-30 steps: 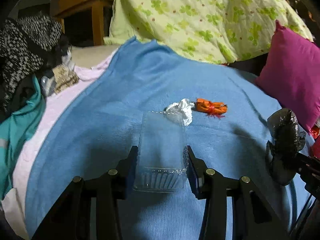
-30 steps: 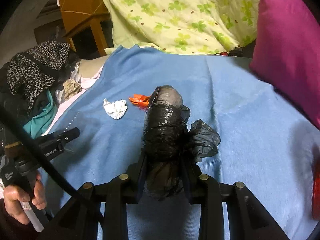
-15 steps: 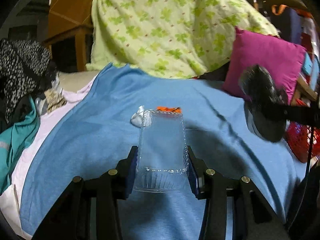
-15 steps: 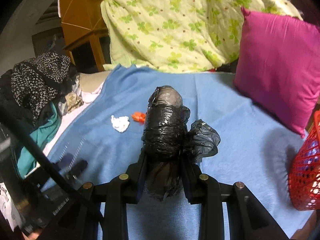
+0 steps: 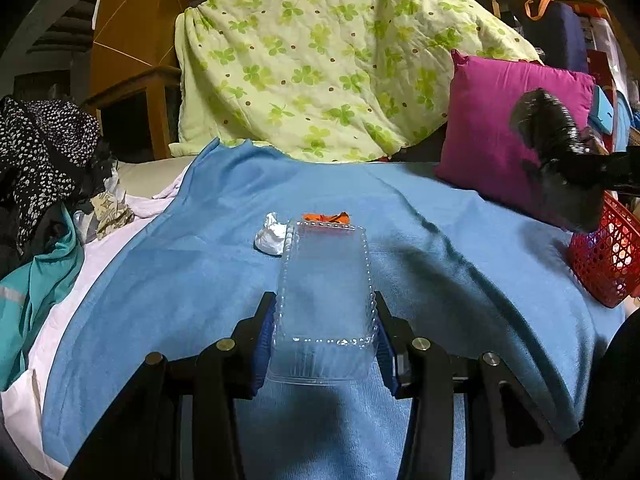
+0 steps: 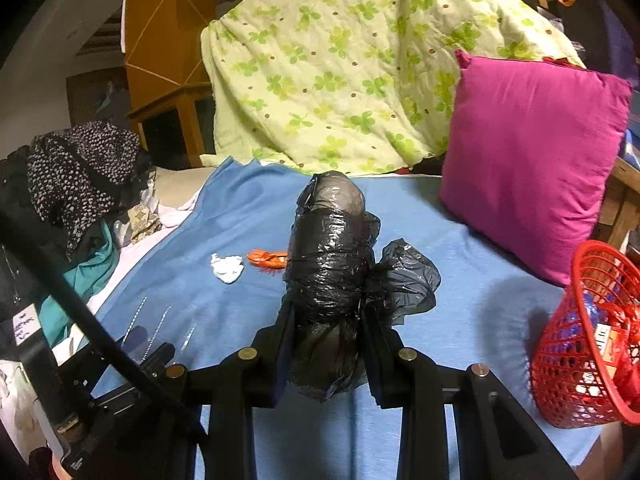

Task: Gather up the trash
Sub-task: 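Carry the clear tray and black bundle over the red basket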

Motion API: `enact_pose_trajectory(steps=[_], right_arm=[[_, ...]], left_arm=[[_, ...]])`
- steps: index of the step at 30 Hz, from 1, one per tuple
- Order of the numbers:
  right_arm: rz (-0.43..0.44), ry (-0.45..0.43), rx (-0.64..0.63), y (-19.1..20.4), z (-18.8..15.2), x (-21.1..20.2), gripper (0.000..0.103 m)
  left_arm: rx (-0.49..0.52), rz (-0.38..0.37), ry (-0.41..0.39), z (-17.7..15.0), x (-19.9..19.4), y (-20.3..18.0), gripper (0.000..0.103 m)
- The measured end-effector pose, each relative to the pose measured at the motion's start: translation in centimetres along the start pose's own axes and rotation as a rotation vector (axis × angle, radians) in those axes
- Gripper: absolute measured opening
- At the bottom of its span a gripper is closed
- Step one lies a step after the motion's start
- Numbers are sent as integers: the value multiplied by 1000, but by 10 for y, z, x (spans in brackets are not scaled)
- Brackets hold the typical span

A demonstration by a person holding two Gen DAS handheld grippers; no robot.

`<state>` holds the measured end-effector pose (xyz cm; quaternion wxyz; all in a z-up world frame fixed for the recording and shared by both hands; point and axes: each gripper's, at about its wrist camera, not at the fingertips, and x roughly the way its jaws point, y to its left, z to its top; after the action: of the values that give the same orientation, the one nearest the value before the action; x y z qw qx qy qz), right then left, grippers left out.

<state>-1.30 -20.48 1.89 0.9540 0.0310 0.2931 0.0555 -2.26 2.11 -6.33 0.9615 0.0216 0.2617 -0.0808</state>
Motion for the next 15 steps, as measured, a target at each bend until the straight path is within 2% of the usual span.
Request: enact_pose_trajectory(steps=[9,15], right_arm=[[-8,-56,53,-31,0,-27,33],[4,-97,75,-41,0,-47,33]], left_arm=[[-86,-16,-2,17,-28,-1,47],[-34,33,-67,51,-60,-16,47]])
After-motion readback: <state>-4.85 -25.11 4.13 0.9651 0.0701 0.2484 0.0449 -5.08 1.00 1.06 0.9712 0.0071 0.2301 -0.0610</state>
